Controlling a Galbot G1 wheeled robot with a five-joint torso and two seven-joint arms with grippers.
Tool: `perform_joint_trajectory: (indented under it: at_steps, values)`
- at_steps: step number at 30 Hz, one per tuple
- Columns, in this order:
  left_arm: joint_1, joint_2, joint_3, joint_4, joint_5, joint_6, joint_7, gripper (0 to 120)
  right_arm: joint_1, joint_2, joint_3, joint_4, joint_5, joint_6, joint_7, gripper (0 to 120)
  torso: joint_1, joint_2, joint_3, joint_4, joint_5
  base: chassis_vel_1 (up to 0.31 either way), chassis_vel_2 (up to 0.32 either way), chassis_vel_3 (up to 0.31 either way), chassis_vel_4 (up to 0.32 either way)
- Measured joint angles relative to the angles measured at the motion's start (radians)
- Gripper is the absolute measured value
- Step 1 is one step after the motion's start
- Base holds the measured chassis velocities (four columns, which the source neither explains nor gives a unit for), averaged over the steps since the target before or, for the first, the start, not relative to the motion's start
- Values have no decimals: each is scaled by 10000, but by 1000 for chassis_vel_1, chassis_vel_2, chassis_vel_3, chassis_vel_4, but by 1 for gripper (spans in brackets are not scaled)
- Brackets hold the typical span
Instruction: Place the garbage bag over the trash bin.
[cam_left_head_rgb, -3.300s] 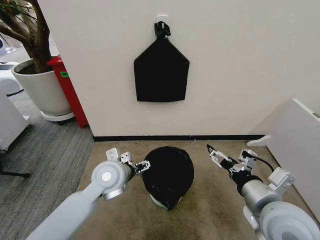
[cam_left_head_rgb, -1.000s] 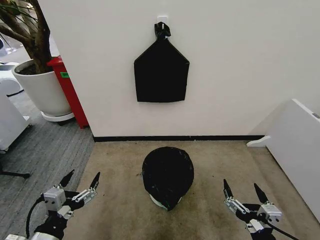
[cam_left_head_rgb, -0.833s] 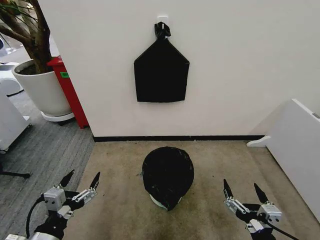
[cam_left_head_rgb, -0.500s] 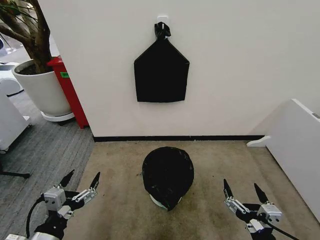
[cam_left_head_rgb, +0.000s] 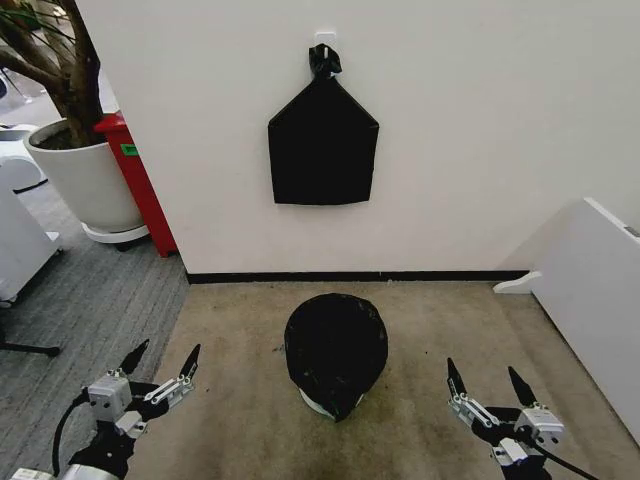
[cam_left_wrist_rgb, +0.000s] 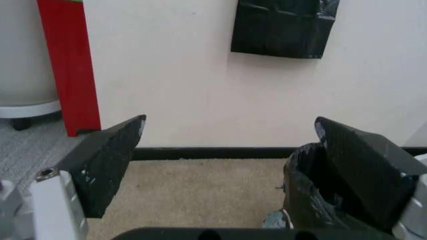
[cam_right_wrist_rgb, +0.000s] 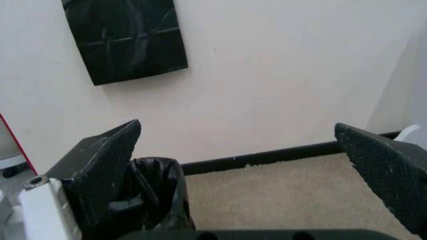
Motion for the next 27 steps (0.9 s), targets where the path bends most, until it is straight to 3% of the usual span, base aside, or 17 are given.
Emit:
perform_joint_trajectory:
  at_steps: [27]
  values:
    - [0,0,1,1,-1,1,-1,100,0,-1,0,-2,0,-1,0,100,0,0,0,0,0,0,0,0,0]
